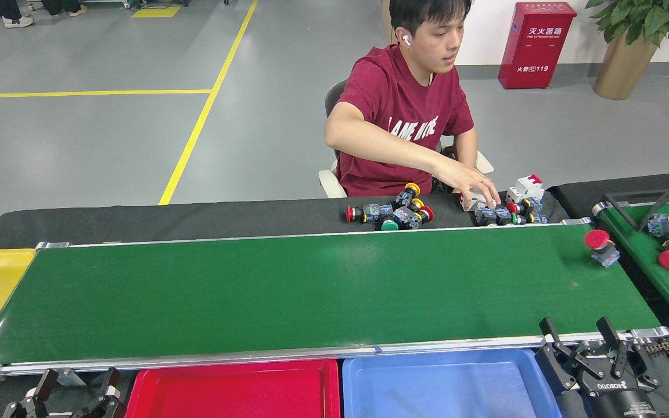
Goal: Pick switch part from conveyor to tray
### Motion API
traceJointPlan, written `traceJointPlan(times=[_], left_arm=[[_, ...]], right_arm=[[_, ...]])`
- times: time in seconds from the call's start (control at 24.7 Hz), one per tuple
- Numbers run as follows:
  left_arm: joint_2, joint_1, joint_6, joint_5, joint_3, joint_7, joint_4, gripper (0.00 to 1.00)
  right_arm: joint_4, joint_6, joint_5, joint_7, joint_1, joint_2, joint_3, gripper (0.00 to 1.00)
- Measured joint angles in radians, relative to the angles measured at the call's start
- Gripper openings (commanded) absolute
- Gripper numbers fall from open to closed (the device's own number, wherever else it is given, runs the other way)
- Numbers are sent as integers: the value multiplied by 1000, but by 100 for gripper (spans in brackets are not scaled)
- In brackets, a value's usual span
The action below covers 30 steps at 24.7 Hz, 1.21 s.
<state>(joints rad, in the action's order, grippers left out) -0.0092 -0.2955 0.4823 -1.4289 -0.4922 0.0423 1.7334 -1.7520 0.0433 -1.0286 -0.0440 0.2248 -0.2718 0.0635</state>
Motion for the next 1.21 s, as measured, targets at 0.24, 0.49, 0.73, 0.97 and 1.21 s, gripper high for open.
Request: traceJointPlan(times=[0.24, 0.49, 0.73, 0.97, 1.21], left_arm=[[0, 0, 0, 0, 0, 0, -2, 100], [0, 0, 0, 0, 0, 0, -2, 100], [0, 0, 1, 0, 0, 0, -3, 100], [0, 0, 1, 0, 1, 0, -5, 100], [0, 5, 1, 0, 4, 0, -9, 100]], right_arm=[[0, 0, 0, 0, 3, 0, 0, 98], [0, 1, 0, 0, 3, 0, 0, 98], [0, 1, 0, 0, 4, 10, 0, 98], [0, 1, 0, 0, 10, 13, -5, 98], [44, -50, -3, 59, -22, 25, -12, 96]])
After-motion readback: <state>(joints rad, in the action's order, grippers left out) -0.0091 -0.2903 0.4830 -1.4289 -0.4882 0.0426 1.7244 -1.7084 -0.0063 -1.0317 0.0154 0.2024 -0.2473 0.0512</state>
